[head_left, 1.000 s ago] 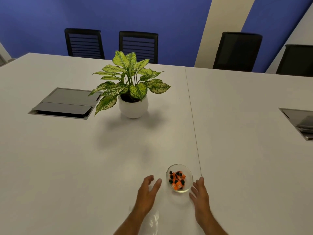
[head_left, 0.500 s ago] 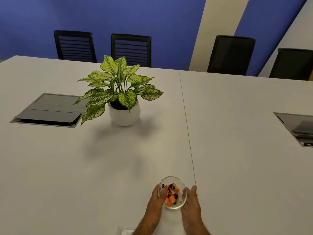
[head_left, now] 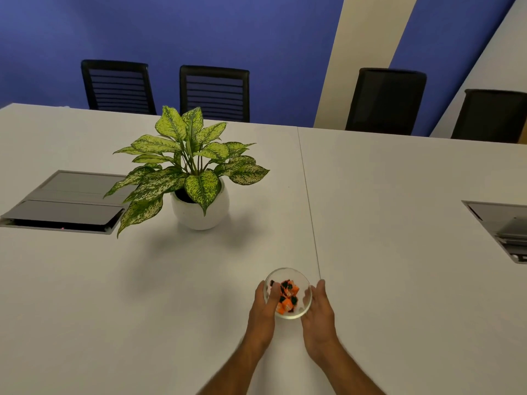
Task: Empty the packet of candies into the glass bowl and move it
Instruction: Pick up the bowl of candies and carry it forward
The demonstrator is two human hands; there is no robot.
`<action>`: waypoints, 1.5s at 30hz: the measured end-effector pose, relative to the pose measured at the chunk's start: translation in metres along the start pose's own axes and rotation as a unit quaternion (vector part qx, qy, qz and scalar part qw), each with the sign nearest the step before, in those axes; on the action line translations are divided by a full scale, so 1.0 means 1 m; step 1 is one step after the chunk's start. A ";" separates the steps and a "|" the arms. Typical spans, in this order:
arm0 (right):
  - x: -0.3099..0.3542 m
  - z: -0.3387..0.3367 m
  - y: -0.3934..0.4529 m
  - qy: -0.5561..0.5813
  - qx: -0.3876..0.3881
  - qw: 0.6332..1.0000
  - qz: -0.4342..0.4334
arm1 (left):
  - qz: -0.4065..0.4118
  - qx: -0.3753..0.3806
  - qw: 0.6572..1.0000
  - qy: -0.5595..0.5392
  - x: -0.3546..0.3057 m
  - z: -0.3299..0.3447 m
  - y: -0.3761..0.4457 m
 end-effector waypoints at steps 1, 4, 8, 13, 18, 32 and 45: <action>0.007 0.004 0.011 0.000 0.005 1.000 -0.006 | 0.004 0.000 1.000 0.003 -0.008 0.002 0.009; 0.025 0.014 0.043 -0.003 0.002 1.000 -0.015 | 0.015 -0.003 1.000 0.007 -0.033 0.008 0.033; 0.041 0.028 0.089 -0.003 -0.013 1.000 -0.016 | 0.010 -0.006 1.000 0.002 -0.062 0.011 0.072; 0.046 0.044 0.142 -0.020 0.000 1.000 -0.016 | 0.009 -0.012 1.000 0.005 -0.088 0.010 0.120; 0.042 0.049 0.180 -0.042 -0.007 0.999 -0.021 | -0.005 -0.012 1.000 0.012 -0.098 0.013 0.157; 0.038 0.049 0.261 -0.073 -0.012 0.997 -0.024 | -0.028 -0.026 0.999 0.025 -0.105 0.021 0.239; 0.025 0.047 0.278 -0.067 -0.008 0.998 0.001 | -0.037 -0.039 0.998 0.034 -0.098 0.018 0.253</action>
Point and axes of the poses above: each hand's wrist, its own y-axis towards the middle knuckle, its own z-axis out of the palm, x = y × z, the point moved 8 cm from there along y, towards the middle knuckle, and after that the axes turned 9 degrees about -z, right-handed, at the moved point
